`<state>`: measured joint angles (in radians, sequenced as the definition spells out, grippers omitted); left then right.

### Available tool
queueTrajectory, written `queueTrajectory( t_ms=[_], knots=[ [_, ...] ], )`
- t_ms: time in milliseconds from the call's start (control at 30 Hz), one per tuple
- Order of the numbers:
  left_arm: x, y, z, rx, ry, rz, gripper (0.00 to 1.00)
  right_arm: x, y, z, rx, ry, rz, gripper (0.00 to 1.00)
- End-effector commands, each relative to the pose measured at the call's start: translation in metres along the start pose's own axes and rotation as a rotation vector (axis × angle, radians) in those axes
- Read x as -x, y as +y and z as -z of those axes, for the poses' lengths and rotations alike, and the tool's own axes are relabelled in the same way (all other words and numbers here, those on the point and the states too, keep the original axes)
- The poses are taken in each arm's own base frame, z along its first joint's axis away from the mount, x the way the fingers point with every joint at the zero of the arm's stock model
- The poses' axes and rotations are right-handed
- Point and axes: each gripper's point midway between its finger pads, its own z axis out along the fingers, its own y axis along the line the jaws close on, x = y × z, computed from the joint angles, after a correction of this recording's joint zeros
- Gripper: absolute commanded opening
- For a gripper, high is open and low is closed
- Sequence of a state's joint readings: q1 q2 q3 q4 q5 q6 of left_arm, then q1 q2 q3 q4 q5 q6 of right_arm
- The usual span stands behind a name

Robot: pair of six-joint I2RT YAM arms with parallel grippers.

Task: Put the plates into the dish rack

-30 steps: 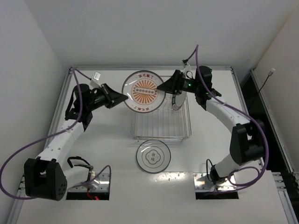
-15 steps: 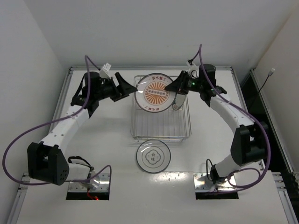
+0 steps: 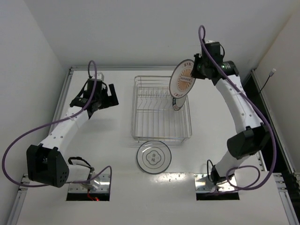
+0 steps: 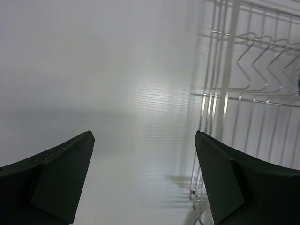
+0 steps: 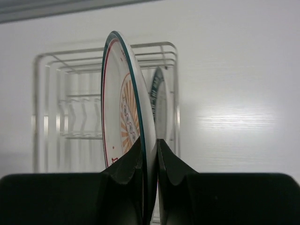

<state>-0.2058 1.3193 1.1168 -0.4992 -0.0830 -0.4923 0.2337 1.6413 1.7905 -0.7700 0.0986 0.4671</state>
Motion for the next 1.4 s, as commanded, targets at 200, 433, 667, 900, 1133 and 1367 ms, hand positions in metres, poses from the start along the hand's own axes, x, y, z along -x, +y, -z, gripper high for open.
queueTrajectory(
  t_ms=[200, 433, 667, 900, 1133, 1367],
  knots=[
    [0.013, 0.017, 0.012, 0.039, -0.142, -0.034, 0.91, -0.018, -0.012, -0.028, -0.281, 0.104, 0.181, 0.00],
    [0.011, 0.014, 0.011, 0.027, -0.123, -0.037, 0.91, -0.028, -0.005, -0.038, -0.365, 0.116, 0.251, 0.00],
    [0.011, 0.014, 0.011, 0.027, -0.123, -0.037, 0.91, -0.021, -0.010, -0.033, -0.412, 0.081, 0.259, 0.00],
    [0.009, 0.015, 0.008, 0.030, -0.114, -0.038, 0.91, -0.032, -0.005, -0.046, -0.378, 0.106, 0.268, 0.00],
    [0.007, 0.015, 0.005, 0.033, -0.106, -0.039, 0.91, -0.050, 0.006, -0.075, -0.319, 0.186, 0.316, 0.00],
    [0.002, 0.013, 0.000, 0.020, -0.081, -0.042, 0.91, -0.064, 0.010, -0.091, -0.276, 0.263, 0.337, 0.00]
  ],
)
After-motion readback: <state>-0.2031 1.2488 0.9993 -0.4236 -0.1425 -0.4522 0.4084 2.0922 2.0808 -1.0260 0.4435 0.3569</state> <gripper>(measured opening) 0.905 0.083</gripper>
